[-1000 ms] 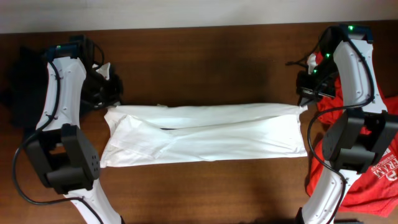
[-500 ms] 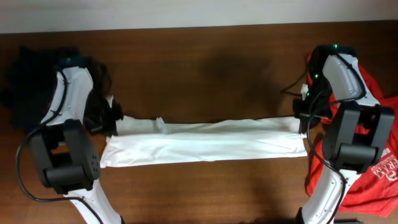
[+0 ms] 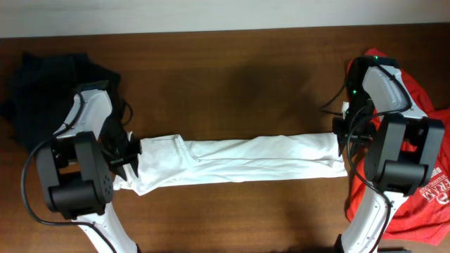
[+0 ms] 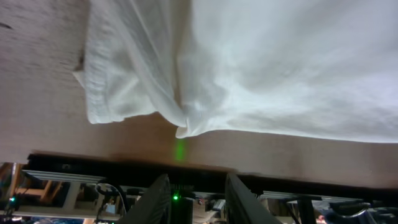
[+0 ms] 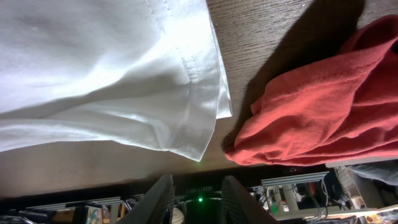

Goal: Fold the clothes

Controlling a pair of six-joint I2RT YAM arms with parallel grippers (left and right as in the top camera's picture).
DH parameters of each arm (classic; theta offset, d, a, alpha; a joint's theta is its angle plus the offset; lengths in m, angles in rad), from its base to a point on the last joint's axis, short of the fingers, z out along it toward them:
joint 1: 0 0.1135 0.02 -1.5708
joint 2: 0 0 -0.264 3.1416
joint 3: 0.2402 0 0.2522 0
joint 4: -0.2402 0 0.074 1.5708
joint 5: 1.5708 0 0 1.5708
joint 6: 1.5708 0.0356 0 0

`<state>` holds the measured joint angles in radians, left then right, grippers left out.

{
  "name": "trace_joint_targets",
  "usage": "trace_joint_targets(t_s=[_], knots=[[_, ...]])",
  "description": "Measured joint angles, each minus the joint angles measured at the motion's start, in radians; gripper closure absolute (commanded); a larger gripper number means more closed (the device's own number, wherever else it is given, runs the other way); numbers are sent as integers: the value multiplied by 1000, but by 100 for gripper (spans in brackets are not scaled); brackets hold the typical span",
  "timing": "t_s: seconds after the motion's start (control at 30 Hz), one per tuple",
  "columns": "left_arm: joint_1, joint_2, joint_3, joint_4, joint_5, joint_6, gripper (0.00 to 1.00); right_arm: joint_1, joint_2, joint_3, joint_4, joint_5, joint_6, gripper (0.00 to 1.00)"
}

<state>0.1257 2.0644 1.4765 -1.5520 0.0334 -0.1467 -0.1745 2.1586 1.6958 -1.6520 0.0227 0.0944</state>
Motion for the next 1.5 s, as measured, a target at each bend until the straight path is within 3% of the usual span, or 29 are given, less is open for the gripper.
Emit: trace_joint_targets(t_s=[0.13, 0.27, 0.3, 0.33, 0.67, 0.7, 0.77, 0.93, 1.13, 1.27, 1.5], knots=[[-3, -1, 105, 20, 29, 0, 71, 0, 0, 0, 16, -4, 0, 71], [-44, -36, 167, 157, 149, 10, 71, 0, 0, 0, 33, -31, -5, 71], [-63, -45, 170, 177, 172, 13, 62, 0, 0, 0, 34, -35, -5, 70], [-98, -55, 171, 200, 199, 16, 62, 0, 0, 0, 34, -40, -6, 70], [-265, -56, -19, 492, 245, -73, 53, 0, 0, 0, 46, -48, -13, 70], [-270, -56, -35, 513, 244, -82, 61, 0, 0, 0, 46, -49, -13, 70], [-285, -56, -66, 566, 245, -96, 99, 0, 0, 0, 47, -50, -13, 70], [-303, -56, -77, 568, 278, -94, 100, 0, 0, 0, 48, -50, -13, 70], [-354, -79, -78, 459, 537, 155, 100, 0, 0, 0, 56, -50, -13, 70], [-433, -86, -78, 365, 535, 250, 99, 0, 0, 0, 56, -50, -14, 70], [-496, -86, -79, 254, 475, 282, 99, 0, 0, 0, 57, -50, -15, 70]])
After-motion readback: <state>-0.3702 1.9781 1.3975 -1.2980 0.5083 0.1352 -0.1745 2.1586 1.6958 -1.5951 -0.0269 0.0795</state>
